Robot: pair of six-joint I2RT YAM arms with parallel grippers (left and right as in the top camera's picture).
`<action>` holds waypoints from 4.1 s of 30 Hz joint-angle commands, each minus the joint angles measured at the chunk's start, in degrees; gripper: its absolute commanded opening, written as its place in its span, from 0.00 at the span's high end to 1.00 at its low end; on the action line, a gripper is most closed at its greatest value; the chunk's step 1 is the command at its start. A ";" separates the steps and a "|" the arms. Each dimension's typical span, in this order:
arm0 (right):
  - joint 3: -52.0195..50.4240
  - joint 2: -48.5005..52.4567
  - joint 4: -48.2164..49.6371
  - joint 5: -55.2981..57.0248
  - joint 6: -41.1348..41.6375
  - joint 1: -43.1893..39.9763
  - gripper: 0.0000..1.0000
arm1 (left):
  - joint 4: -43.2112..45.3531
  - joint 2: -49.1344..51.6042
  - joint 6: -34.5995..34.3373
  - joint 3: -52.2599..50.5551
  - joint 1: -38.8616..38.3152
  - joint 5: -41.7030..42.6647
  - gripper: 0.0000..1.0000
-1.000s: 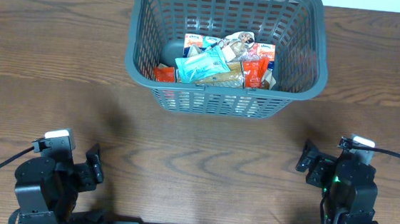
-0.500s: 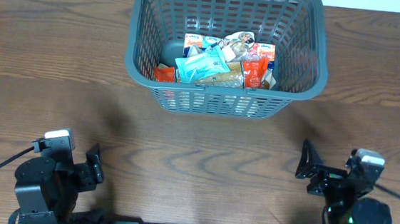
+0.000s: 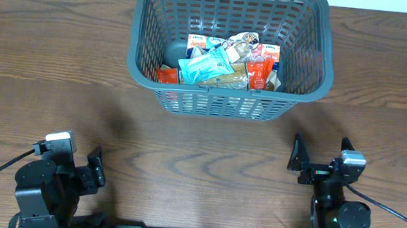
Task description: Pack container
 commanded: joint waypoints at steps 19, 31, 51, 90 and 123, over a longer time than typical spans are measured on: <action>-7.21 -1.27 3.96 -0.94 -2.38 -7.02 0.01 | -0.11 -0.04 -0.07 -0.13 -0.17 0.35 0.19; -7.21 -1.27 1.36 -7.41 -13.14 -6.95 0.01 | -0.09 -0.04 -0.09 -0.13 -0.17 0.35 0.19; -7.21 -1.25 1.29 -6.51 -13.25 -6.97 0.01 | -0.11 -0.04 -0.07 -0.13 -0.17 0.35 0.19; -7.21 -1.25 1.29 -6.51 -13.25 -6.97 0.01 | 5.51 -2.43 1.64 -2.21 -3.56 1.60 0.19; -7.21 -1.25 1.31 -6.51 -13.25 -6.97 0.01 | 56.59 -20.74 5.77 -37.81 -9.46 1.16 0.19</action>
